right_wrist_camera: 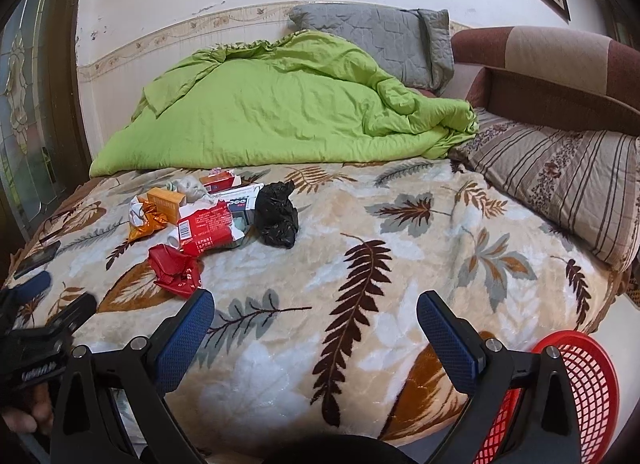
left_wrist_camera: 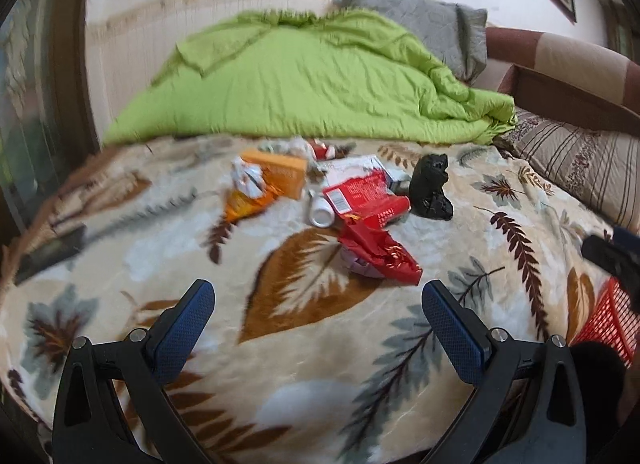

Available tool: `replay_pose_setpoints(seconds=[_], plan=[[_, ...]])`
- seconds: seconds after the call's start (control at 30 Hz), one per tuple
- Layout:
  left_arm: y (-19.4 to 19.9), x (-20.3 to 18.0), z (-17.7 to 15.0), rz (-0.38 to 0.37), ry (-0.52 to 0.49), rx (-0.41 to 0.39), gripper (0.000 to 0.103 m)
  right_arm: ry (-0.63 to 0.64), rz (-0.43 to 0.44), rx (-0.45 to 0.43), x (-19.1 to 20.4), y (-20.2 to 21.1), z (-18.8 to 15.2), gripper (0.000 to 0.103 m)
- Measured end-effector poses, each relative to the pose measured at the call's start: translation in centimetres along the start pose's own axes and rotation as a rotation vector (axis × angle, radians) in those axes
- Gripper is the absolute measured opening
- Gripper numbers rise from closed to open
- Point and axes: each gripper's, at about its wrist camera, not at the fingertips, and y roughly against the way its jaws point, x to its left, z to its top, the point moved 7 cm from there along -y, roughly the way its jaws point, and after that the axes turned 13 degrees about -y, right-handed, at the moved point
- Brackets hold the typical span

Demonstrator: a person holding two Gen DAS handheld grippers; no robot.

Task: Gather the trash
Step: 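Grasp the black plastic bag with the right tool while the left tool grasps the red wrapper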

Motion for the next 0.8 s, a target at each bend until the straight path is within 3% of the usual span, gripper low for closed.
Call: replay_pose_setpoints(seconds=[0.07, 0.2, 0.3, 0.37, 0.4, 0.43, 0.53, 0.73, 0.8], plan=[[-1.7, -0.4, 0.5, -0.038, 0.025, 0.037, 0.099, 0.001, -0.001, 0.006, 0.1, -0.1, 0.0, 0.103], [-6.3, -1.0, 1.0, -0.100, 0.091, 0.144, 0.080, 0.006, -0.003, 0.015, 0.1, -0.3, -0.1, 0.103], [-8.8, -1.2, 1.3, -0.132, 0.146, 0.190, 0.075, -0.004, 0.000, 0.030, 0.0, -0.5, -0.1, 0.103], [-9.9, -1.4, 1.5, -0.141, 0.138, 0.204, 0.064, -0.012, 0.003, 0.048, -0.1, -0.8, -0.1, 0.101], [-10.5, -1.6, 1.4, -0.147, 0.128, 0.213, 0.047, -0.012, 0.008, 0.067, 0.0, -1.1, -0.2, 0.099], [-11.0, -1.9, 1.2, -0.162, 0.120, 0.224, 0.039, -0.011, 0.028, 0.086, 0.1, -1.3, -0.1, 0.095], [-11.2, -1.9, 1.4, -0.165, 0.096, 0.207, 0.033, -0.026, 0.088, 0.127, 0.7, -2.6, 0.7, 0.090], [-10.0, -0.8, 2.2, -0.135, 0.067, 0.160, 0.029, -0.061, 0.100, 0.162, 2.5, -8.6, 4.5, 0.088], [-9.4, -0.1, 2.8, -0.102, 0.046, 0.134, 0.029, -0.080, 0.110, 0.187, 3.6, -11.2, 5.5, 0.082]])
